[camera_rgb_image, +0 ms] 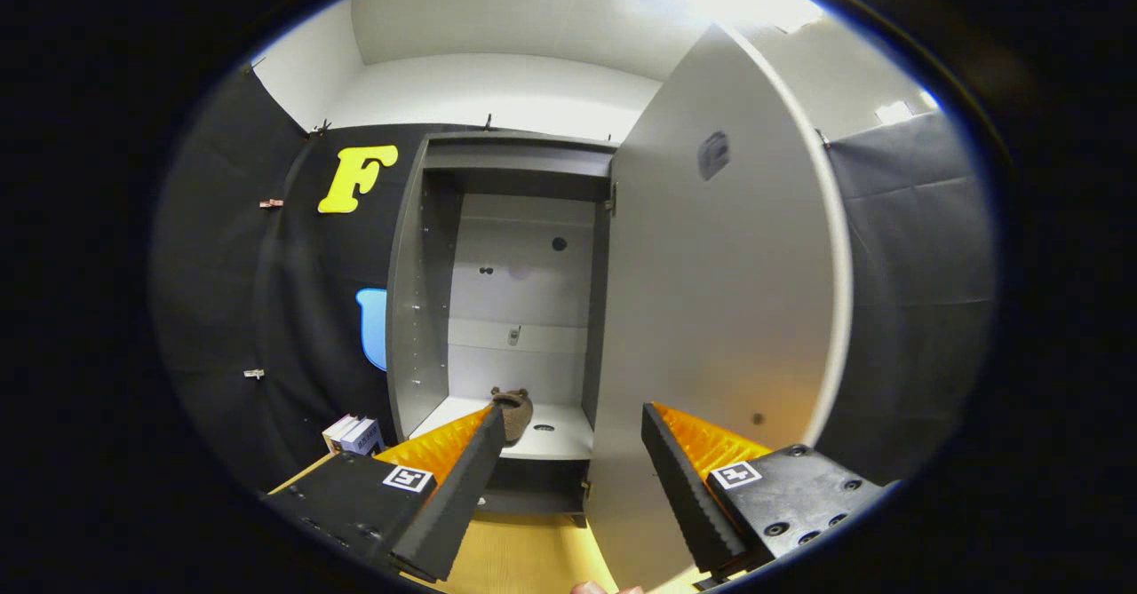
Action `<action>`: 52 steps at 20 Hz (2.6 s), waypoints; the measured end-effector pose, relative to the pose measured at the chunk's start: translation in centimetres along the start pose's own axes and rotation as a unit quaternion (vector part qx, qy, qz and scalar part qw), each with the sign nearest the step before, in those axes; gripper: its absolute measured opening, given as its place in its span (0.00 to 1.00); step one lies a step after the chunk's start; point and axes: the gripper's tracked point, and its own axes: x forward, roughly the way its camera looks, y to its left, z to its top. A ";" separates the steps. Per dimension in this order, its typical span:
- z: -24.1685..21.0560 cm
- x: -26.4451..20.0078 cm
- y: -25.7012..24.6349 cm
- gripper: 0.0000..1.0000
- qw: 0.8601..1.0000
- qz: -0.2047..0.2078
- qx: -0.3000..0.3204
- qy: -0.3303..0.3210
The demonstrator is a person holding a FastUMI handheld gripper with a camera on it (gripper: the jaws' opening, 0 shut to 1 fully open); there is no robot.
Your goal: Open the shoe cabinet door, grab the shoes and put them into the shoe cabinet, then close the shoe cabinet door.
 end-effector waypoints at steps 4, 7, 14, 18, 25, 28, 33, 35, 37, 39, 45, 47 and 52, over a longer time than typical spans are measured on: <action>0.3 -3.9 -3.4 0.98 0.999 -0.027 0.017 -0.001; 0.1 -6.5 -7.3 0.98 0.998 -0.065 -0.006 -0.004; -0.6 -9.4 -16.9 0.98 0.987 -0.160 -0.020 0.004; -3.4 -7.0 -21.1 0.98 0.987 -0.151 -0.010 0.053; -6.3 0.2 -24.9 0.98 0.986 -0.127 0.057 0.092; -6.4 3.9 -23.9 0.98 0.990 -0.100 0.052 0.084; -6.8 6.3 -22.9 0.96 0.992 -0.074 0.059 0.088; -6.8 6.2 -22.8 0.98 0.992 -0.072 0.059 0.089; -6.5 5.7 -21.2 0.98 0.992 -0.050 0.075 0.088; -6.5 5.2 -20.8 0.96 0.993 -0.063 0.055 0.086; -6.5 4.5 -15.2 0.97 0.994 -0.036 0.048 0.092; -6.3 4.3 -12.9 0.97 0.994 -0.031 0.044 0.092; -6.0 4.6 -7.3 0.97 0.995 -0.034 0.036 0.089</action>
